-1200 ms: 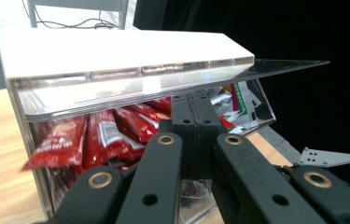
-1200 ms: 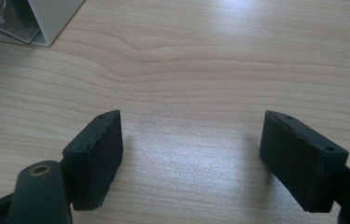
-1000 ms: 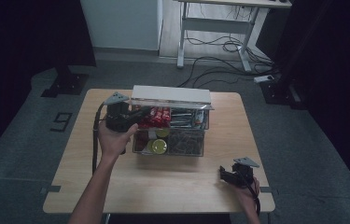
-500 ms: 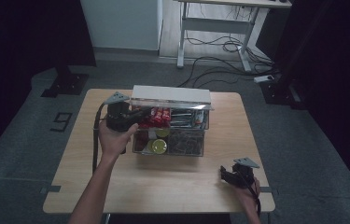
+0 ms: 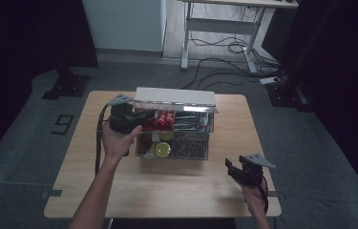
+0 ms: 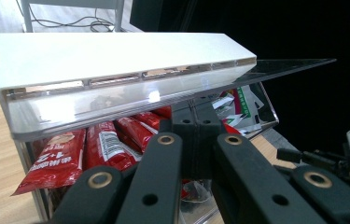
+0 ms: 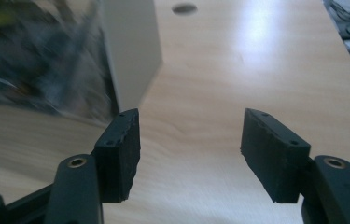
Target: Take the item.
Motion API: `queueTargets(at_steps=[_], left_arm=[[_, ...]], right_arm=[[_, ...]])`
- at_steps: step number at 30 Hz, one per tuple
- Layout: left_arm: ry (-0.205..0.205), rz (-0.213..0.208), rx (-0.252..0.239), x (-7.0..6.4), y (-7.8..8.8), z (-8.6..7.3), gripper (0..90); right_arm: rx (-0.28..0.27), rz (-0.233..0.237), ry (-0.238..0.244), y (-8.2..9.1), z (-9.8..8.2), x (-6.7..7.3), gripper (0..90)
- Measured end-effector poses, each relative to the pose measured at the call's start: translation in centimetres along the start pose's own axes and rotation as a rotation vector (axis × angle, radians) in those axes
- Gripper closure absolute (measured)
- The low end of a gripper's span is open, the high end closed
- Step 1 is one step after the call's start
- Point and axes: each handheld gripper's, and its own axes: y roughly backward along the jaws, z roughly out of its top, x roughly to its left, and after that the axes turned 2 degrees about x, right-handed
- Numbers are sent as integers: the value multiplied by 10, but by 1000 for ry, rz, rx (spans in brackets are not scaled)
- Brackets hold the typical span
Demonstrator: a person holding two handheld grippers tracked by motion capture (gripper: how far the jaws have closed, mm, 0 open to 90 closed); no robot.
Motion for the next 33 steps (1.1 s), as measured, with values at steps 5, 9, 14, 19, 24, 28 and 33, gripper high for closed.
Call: queueTargets(at_steps=[5,9,14,19,24,28,33], left_arm=[[-2,-1,2,-1,0,0,900],[1,-2,3,-1,0,0,900],[2,0,3,-1,0,0,900],[1,0,5,-1,0,1,900],[2,0,6,-1,0,1,900],[2,0,6,-1,0,1,900],[3,-1,6,-1,0,1,900]], right_arm=[[-41,43,23,9,23,12,400],[-71,77,42,16,42,23,416],[-111,113,60,24,66,33,439],[-128,138,68,27,83,38,453],[-127,150,73,25,93,42,460],[-128,159,72,23,96,45,466],[-132,167,85,22,101,49,478]])
